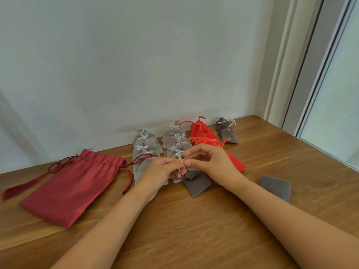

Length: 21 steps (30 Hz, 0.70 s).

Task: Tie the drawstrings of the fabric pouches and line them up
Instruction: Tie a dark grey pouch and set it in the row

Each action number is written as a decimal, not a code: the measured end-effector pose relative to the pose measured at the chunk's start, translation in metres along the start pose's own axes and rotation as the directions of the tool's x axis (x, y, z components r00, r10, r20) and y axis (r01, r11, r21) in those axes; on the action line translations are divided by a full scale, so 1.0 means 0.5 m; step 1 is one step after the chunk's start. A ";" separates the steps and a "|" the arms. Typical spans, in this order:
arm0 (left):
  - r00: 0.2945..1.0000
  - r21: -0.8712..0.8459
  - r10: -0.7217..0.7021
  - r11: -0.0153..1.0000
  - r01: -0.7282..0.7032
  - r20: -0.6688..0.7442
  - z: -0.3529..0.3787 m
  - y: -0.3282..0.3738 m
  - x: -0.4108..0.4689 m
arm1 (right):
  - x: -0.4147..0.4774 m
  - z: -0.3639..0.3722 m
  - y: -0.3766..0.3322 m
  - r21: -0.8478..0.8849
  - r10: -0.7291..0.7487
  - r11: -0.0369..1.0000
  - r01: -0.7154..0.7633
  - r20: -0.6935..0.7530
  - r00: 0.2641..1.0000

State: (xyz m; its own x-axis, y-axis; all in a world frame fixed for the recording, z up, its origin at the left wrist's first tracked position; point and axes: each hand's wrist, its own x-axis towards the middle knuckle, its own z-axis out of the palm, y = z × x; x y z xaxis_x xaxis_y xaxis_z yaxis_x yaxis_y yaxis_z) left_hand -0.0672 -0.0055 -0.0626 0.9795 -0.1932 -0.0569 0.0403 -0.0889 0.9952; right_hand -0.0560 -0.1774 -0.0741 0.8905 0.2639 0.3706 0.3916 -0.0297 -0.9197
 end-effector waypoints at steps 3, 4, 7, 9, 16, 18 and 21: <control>1.000 -0.023 -0.008 1.000 0.008 -0.005 0.000 0.000 0.000 | 0.001 -0.002 0.003 -0.019 -0.011 1.000 0.011 -0.010 1.000; 1.000 -0.021 -0.009 1.000 0.009 -0.002 0.000 -0.001 -0.001 | 0.001 -0.002 0.004 -0.015 -0.013 1.000 0.012 -0.024 1.000; 1.000 -0.019 -0.012 1.000 0.012 0.005 -0.005 -0.001 0.000 | 0.003 -0.004 -0.002 0.053 0.006 0.999 -0.004 -0.049 0.999; 1.000 -0.058 -0.017 0.998 0.017 0.000 -0.009 -0.001 0.001 | 0.002 -0.006 -0.007 0.156 0.049 0.987 -0.040 -0.053 0.997; 0.998 -0.252 -0.054 0.967 0.050 -0.008 -0.017 0.000 0.003 | -0.003 -0.012 -0.020 0.354 0.131 0.926 -0.134 0.032 0.991; 0.999 -0.270 -0.037 0.962 0.037 0.005 -0.018 -0.001 0.003 | -0.004 -0.014 -0.019 0.361 0.131 0.920 -0.149 0.074 0.989; 1.000 -0.263 -0.007 0.965 0.015 0.029 -0.021 -0.004 0.002 | -0.002 -0.016 -0.015 0.344 0.138 0.924 -0.167 0.109 0.984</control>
State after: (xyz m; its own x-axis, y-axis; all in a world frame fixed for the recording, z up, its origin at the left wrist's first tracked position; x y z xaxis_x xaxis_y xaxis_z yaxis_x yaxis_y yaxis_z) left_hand -0.0645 0.0046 -0.0639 0.9729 -0.2212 -0.0665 0.1052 0.1679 0.9802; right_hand -0.0581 -0.1851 -0.0667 0.9055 0.3603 0.2240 0.1331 0.2602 -0.9564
